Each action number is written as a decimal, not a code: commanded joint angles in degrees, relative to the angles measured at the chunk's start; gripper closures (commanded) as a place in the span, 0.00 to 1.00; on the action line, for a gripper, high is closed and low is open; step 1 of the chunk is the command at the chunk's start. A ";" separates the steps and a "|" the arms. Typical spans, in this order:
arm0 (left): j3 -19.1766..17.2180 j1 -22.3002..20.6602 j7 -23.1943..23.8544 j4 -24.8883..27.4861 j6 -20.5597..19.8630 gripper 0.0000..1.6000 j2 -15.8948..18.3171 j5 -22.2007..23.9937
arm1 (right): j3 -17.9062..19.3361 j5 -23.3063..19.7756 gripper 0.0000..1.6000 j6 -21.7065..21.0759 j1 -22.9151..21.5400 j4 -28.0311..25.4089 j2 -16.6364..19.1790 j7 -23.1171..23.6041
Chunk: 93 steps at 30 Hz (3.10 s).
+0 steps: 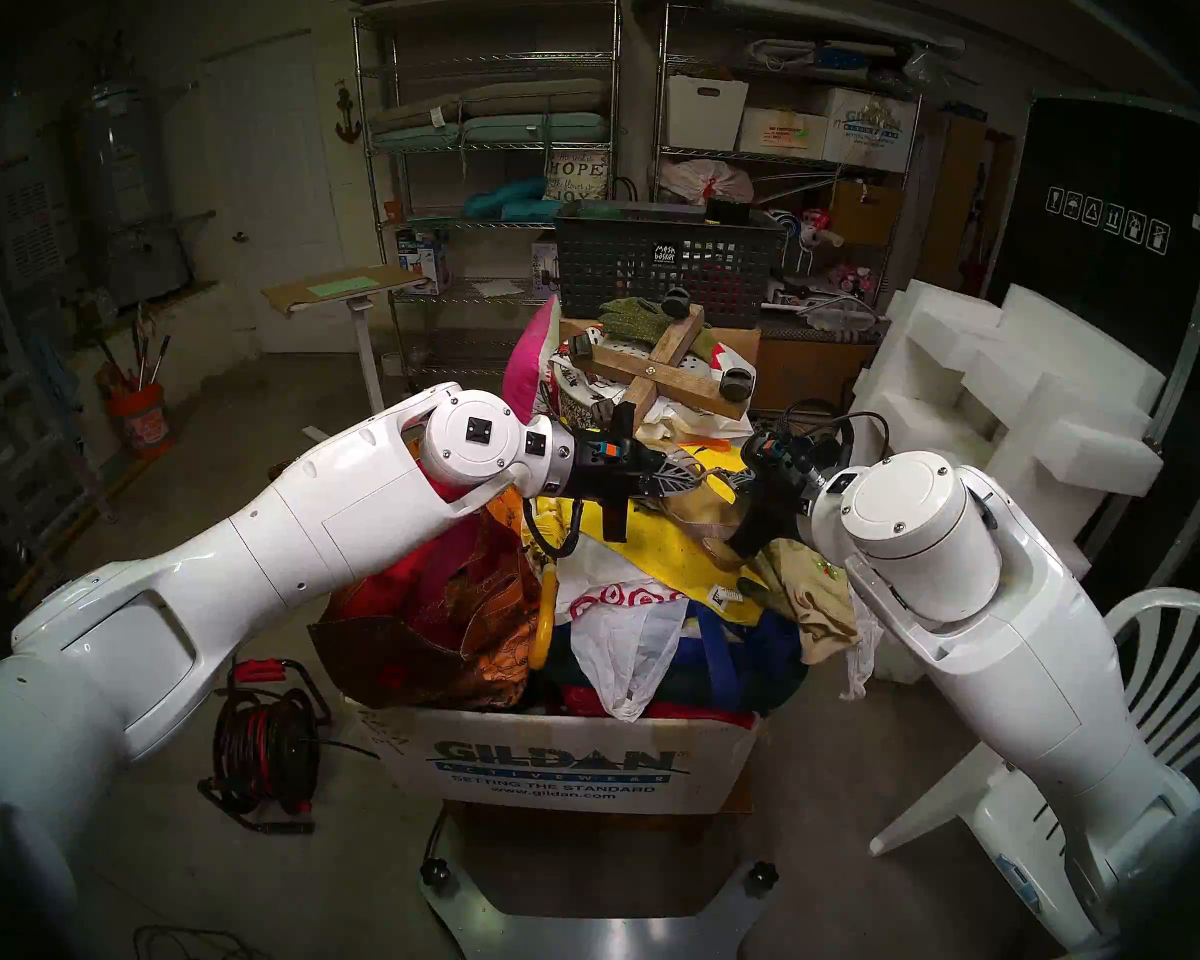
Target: Unbuckle a shoe
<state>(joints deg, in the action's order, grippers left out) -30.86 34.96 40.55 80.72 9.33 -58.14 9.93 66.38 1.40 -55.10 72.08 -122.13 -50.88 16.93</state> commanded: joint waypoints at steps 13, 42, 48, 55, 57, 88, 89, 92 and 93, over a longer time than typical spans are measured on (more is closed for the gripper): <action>-0.08 -1.42 0.79 0.06 0.28 1.00 -1.50 0.33 | -0.31 1.24 1.00 0.38 -2.56 -0.10 -1.57 0.91; -1.98 -1.57 -6.09 1.19 -3.81 0.38 -2.86 -3.37 | 0.27 2.00 1.00 0.45 -1.81 0.14 -1.58 1.70; -1.91 -1.97 -5.92 0.65 -3.99 0.44 -3.53 -3.27 | 0.28 1.93 1.00 0.84 -1.89 0.44 -1.59 1.89; -1.23 -2.17 -5.20 -1.21 -3.71 0.53 -4.35 -3.28 | 0.44 1.91 1.00 0.91 -1.85 0.45 -1.54 2.07; -1.11 -2.04 -5.13 -1.20 -3.67 0.59 -4.29 -3.24 | 0.50 1.95 1.00 0.88 -1.78 0.43 -1.56 2.04; -0.90 -0.93 -3.52 -0.54 -0.57 1.00 -3.60 -1.71 | -0.99 2.88 1.00 0.82 -3.72 1.53 -3.92 1.85; -0.88 -0.93 -3.41 -0.60 -0.63 1.00 -3.68 -1.72 | -1.05 2.74 1.00 1.18 -3.79 1.58 -3.98 2.06; -0.85 -0.90 -3.24 -0.76 -0.74 1.00 -3.88 -1.81 | -1.35 2.72 1.00 1.21 -3.99 1.55 -4.23 2.24; -0.84 -0.90 -3.21 -0.79 -0.82 1.00 -3.92 -1.84 | -1.39 2.66 1.00 1.33 -4.02 1.55 -4.27 2.30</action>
<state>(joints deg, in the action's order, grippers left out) -31.37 34.66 37.17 78.70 7.64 -60.74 7.46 65.30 4.54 -54.86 70.10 -119.84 -53.60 18.75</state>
